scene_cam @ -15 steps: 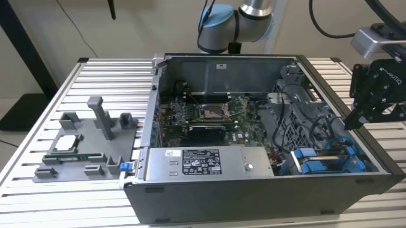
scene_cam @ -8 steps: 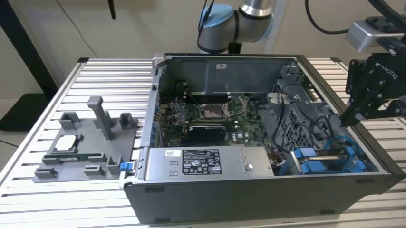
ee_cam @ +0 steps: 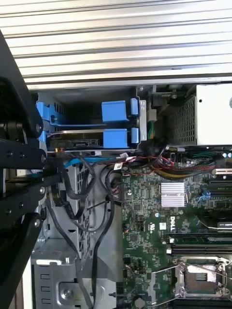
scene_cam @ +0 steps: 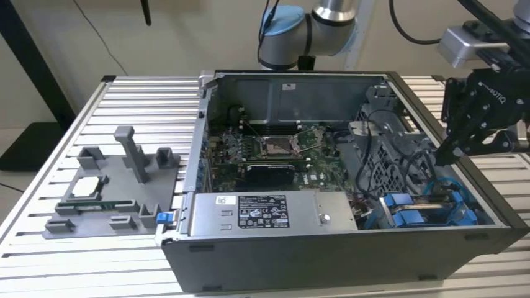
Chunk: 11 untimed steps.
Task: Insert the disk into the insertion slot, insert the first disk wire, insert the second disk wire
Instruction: 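Insert the second disk wire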
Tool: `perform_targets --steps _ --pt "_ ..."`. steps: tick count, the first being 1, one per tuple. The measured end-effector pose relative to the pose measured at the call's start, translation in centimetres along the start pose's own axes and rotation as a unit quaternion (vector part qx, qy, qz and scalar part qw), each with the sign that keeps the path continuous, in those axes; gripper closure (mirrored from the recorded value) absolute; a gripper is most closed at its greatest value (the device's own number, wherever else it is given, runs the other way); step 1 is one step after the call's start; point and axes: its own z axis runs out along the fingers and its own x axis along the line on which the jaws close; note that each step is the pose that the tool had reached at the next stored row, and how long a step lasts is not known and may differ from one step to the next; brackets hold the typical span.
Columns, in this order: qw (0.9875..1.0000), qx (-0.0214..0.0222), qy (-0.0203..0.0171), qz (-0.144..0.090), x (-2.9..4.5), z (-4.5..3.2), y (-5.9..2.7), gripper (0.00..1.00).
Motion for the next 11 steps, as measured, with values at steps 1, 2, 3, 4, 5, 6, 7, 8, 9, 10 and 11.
perform_targets --steps 1,2,3,4,5,6,7,8,9,10,11 --pt "1.0 0.0 0.0 0.0 0.01 0.0 0.19 1.0" --pt "1.0 0.0 0.0001 0.0 0.02 0.0 0.42 1.0" --pt "1.0 0.0 0.0 0.0 0.03 0.01 0.64 1.0" --pt "1.0 0.0001 0.0 0.0 0.05 0.01 0.85 1.0" --pt "1.0 0.0003 -0.0001 0.0 0.06 0.01 1.07 1.0" --pt "1.0 0.0005 -0.0001 0.0 0.07 0.01 1.26 1.0" --pt "1.0 0.0007 -0.0001 0.0 0.08 0.01 1.44 1.0" --pt "1.0 0.001 -0.0002 0.0 0.09 0.02 1.63 1.0" --pt "1.0 0.0011 -0.0002 0.0 0.1 0.02 1.8 1.0" --pt "1.0 0.0014 -0.0002 0.0 0.12 0.02 1.97 1.0" --pt "1.0 0.0016 -0.0003 0.0 0.15 0.03 2.13 1.0"
